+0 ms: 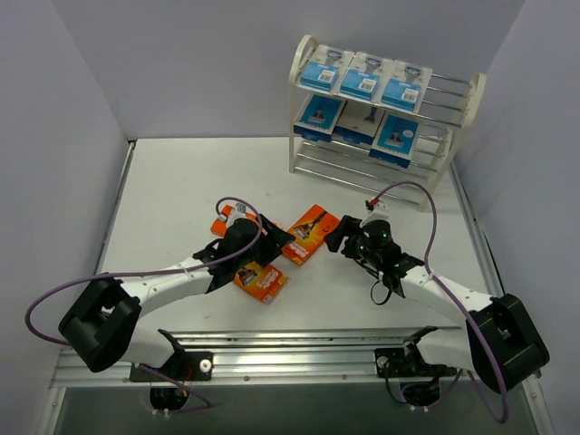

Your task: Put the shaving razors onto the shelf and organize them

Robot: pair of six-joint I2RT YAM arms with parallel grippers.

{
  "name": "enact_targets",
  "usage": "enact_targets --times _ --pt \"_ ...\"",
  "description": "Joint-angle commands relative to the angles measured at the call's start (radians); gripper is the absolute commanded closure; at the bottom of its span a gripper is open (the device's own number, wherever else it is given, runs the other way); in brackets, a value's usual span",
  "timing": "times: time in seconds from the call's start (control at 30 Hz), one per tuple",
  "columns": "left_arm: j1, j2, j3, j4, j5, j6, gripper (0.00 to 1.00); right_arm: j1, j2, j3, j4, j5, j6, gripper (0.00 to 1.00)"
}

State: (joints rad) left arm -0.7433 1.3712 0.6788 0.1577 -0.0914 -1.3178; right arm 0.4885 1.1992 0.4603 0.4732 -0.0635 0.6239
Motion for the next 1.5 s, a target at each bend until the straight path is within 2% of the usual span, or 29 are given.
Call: enact_targets --times 0.0,0.23,0.33,0.63,0.97,1.27,1.47 --pt "-0.036 0.035 0.057 -0.049 -0.074 -0.109 0.29 -0.016 -0.035 -0.012 -0.011 0.007 0.0 0.35" --pt "-0.085 0.144 0.096 -0.064 -0.136 -0.167 0.31 -0.064 -0.052 -0.031 0.002 -0.042 -0.013 0.34" --pt "-0.097 0.166 0.117 -0.107 -0.171 -0.173 0.31 -0.094 -0.056 -0.038 0.01 -0.074 -0.016 0.34" --pt "-0.111 0.226 0.12 -0.104 -0.24 -0.173 0.35 -0.182 -0.047 -0.074 0.058 -0.173 -0.023 0.34" --pt "-0.11 0.273 0.133 -0.081 -0.314 -0.178 0.45 -0.211 -0.041 -0.089 0.081 -0.203 -0.023 0.34" --pt "-0.103 0.318 0.14 -0.057 -0.321 -0.179 0.58 -0.217 -0.035 -0.1 0.093 -0.211 -0.021 0.34" --pt "-0.105 0.345 0.136 -0.029 -0.324 -0.187 0.64 -0.22 -0.03 -0.103 0.099 -0.216 -0.02 0.34"
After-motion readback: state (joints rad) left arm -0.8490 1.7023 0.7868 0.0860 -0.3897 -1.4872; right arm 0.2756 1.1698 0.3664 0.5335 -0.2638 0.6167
